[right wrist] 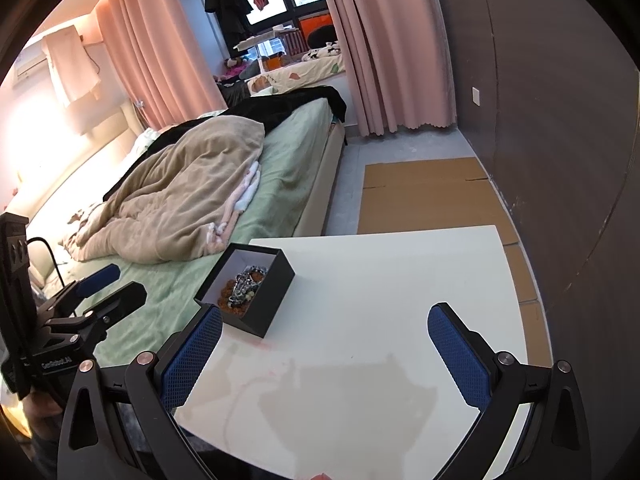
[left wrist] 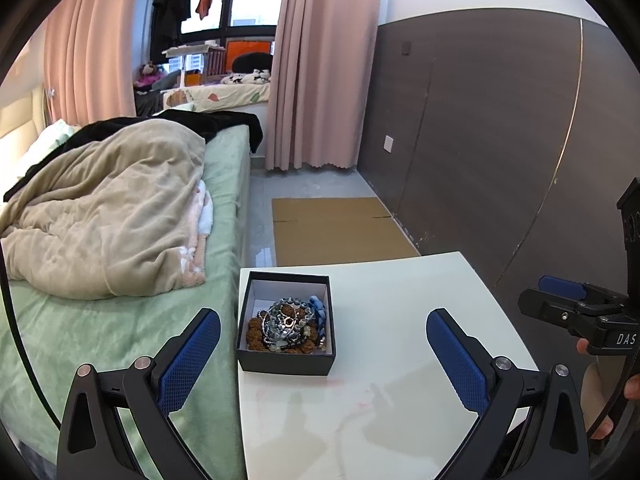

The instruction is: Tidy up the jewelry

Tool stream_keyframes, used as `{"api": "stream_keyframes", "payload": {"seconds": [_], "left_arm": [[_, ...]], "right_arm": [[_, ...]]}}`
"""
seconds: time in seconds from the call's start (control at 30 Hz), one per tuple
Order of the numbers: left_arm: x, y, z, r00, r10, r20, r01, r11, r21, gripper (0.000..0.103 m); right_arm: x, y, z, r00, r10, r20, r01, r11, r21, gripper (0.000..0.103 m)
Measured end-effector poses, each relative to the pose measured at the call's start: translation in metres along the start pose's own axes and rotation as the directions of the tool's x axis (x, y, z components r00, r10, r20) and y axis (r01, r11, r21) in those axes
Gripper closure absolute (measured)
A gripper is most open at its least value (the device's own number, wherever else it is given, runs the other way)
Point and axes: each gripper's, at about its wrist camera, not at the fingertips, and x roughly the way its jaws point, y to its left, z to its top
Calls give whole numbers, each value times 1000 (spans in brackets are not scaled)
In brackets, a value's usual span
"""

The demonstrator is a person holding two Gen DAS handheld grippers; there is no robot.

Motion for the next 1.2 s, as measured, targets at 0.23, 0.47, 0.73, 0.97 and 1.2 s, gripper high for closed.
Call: {"api": "stream_keyframes", "payload": {"seconds": [0.23, 0.47, 0.73, 0.97, 1.2], "left_arm": [[0, -3, 1, 1000, 0, 0, 0, 1000, 1, 0], [2, -4, 2, 1000, 4, 8, -4, 1000, -6, 0], [2, -1, 1, 1000, 4, 10, -4, 1000, -6, 0], [2, 0, 0, 1000, 2, 6, -2, 1000, -3, 0], [2, 0, 0, 1000, -3, -2, 3, 1000, -13, 0]], "right_arm": [[0, 0, 0, 1000, 0, 0, 0, 1000, 2, 0], [1, 0, 0, 1000, 1, 0, -1, 1000, 3, 0], [0, 0, 0, 1000, 7, 0, -7, 1000, 4, 0], [-2, 2, -1, 1000, 7, -5, -7, 1000, -1, 0], [0, 1, 0, 1000, 4, -7, -4, 1000, 9, 0]]}}
